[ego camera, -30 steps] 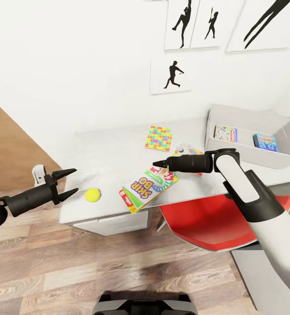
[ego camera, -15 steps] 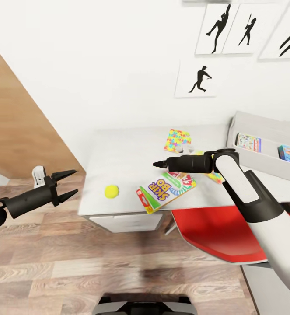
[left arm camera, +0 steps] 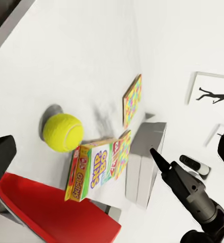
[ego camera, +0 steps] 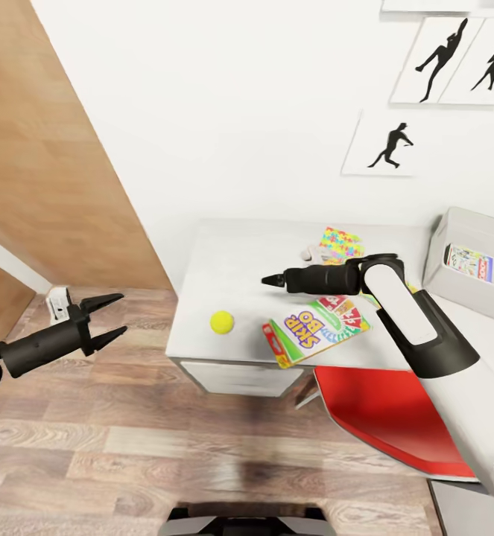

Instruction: Put all the toys in the child's room - the three board games (two on the bed and one on the table), the two jigsaw puzzles on the table, and the tennis ball on the table - inside the toy box on the table in the child's room.

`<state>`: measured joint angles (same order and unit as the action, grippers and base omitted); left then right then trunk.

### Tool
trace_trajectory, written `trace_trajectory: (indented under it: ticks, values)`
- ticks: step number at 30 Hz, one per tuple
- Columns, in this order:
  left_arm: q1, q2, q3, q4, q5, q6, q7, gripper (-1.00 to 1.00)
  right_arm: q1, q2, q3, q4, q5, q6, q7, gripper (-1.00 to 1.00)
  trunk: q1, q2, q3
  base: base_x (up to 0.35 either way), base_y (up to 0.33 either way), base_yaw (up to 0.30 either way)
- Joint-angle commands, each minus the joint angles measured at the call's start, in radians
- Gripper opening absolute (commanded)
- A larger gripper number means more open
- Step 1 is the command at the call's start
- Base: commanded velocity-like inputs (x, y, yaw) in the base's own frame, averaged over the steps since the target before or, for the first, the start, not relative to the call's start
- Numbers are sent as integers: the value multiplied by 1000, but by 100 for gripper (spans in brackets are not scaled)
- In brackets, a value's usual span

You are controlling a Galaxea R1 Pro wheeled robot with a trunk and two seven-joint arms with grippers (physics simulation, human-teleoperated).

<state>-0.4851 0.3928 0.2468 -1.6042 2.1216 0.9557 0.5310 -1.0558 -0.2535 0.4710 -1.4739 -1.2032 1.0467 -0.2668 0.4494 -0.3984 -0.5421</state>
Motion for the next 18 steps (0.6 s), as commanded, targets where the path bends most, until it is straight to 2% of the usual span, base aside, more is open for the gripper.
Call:
trace_trajectory:
  ticks: [1, 7, 13, 16, 18]
  values:
    - [8, 0, 3, 0, 9, 3, 10, 100, -1, 0, 1, 4, -10, 1, -22, 100, 1, -2, -1, 0, 0, 269]
    - [48, 4, 13, 0, 9, 7, 11, 100, -2, 8, 1, 22, -10, 1, -63, 100, 1, -2, 3, 0, 0, 269]
    - [109, 17, 42, 0, 8, 17, 12, 100, -4, 18, -2, 46, -10, 1, -111, 100, 1, -2, 7, 0, 0, 269]
    - [139, 21, 59, 1, 0, 21, 12, 100, -7, 21, -3, 56, -10, 1, -125, 100, 1, -2, 9, 0, 0, 269]
    - [167, 24, 74, 1, -24, 24, 11, 100, -9, 23, -4, 63, -10, 1, -134, 100, 1, -2, 11, 0, 0, 270]
